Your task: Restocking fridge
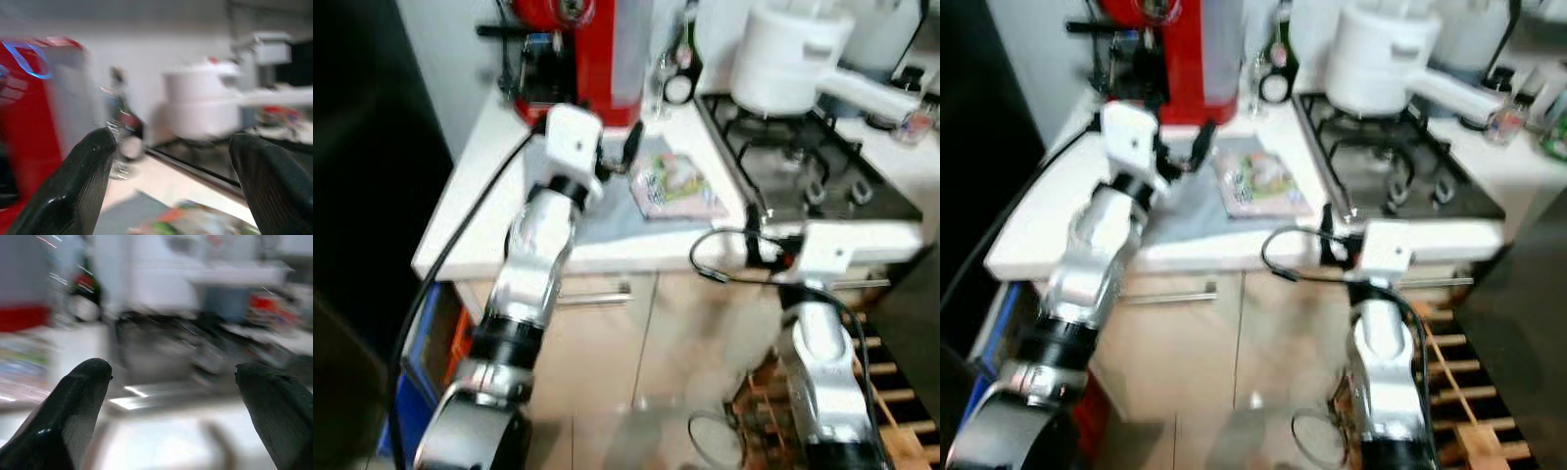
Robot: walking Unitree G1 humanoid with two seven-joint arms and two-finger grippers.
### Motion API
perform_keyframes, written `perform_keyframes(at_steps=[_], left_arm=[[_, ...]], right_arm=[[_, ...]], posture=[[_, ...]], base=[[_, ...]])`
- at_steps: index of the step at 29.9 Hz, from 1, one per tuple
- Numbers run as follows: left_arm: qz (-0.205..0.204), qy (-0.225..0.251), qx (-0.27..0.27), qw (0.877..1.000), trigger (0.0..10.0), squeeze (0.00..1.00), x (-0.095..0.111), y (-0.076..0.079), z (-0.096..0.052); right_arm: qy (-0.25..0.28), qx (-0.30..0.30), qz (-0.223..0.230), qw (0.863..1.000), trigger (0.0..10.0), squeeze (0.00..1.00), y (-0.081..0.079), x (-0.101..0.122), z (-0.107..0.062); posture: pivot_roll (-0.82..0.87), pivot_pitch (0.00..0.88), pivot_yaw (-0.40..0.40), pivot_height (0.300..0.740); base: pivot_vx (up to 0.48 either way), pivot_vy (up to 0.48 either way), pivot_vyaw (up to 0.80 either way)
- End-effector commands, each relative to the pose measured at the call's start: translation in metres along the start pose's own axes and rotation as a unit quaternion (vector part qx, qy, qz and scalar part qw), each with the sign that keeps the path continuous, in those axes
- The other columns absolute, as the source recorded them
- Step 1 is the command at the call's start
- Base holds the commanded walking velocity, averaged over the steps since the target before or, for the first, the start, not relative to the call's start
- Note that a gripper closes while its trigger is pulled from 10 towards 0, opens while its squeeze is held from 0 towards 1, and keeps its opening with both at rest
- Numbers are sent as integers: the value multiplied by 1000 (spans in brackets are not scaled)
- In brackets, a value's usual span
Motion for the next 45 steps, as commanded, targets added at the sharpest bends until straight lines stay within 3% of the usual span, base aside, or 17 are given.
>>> perform_keyframes(at_steps=[1, 6, 8, 13, 16, 20, 21, 22, 23, 34, 43, 45], left_arm=[[-10, -29, 20, 999, 10000, 0, -11, -22, 0], [-39, -82, 29, 995, 10000, 0, -35, -38, 3], [-48, -101, 15, 994, 10000, 0, -43, -35, 5], [-57, -110, -23, 992, 10000, 0, -45, -23, 14], [-67, -102, -43, 992, 10000, 0, -42, -17, 18], [-62, -96, -64, 991, 10000, 0, -40, -11, 22], [-62, -96, -64, 991, 10000, 0, -40, -11, 22], [-62, -98, -64, 991, 10000, 0, -41, -11, 23], [-64, -100, -64, 991, 10000, 0, -42, -11, 23], [-91, -115, -36, 989, 10000, 0, -52, -9, 23], [-84, -119, -74, 987, 10000, 0, -57, 5, 21], [-76, -152, -78, 982, 10000, 0, -68, 7, 17]], right_arm=[[20, -16, -1, 1000, 10000, 0, 5, 12, 0], [8, -67, 5, 998, 10000, 0, 37, 13, -7], [-1, -75, 1, 997, 10000, 0, 50, 10, -10], [-4, -92, -4, 996, 10000, 0, 64, 12, -17], [-6, -67, 10, 998, 10000, 0, 51, 15, -21], [-24, 25, 41, 999, 10000, 0, 17, 13, -25], [-24, 25, 41, 999, 10000, 0, 17, 13, -25], [-30, 87, 47, 995, 10000, 0, -5, 15, -28], [-28, 110, 42, 993, 10000, 0, -12, 19, -30], [-44, 190, 20, 981, 10000, 0, -18, 32, -42], [-57, 222, 22, 973, 10000, 0, -24, 34, -47], [-59, 220, 24, 974, 10000, 0, -24, 34, -48]], posture=[[-129, 0, 14, 740], [-157, 0, 24, 740], [-172, 0, 35, 740], [-201, 0, 50, 740], [-213, 0, 48, 740], [-228, 0, 47, 740], [-228, 0, 47, 740], [-231, 0, 45, 740], [-236, 0, 39, 740], [-275, 0, -11, 740], [-275, 0, -28, 740], [-276, 0, -24, 740]], base=[[0, 0, 0], [0, 0, 0], [0, 0, 0], [0, 0, 0], [0, 0, 0], [0, 0, 0], [0, 0, 0], [0, 0, 0], [0, 0, 0], [0, 0, 0], [0, 0, 0], [0, 0, 0]])
Point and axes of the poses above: a point about 5 cm out from each wrist's last joint towards the gripper, its own z axis pointing out of the wrist towards the gripper, its own x axis along the axis of the wrist's last joint, y = z × x, the point moved 5 cm from there along z, pointing out of the wrist towards the gripper, and after that the axes turned 6 degrees about -z, right-handed, at the moved point
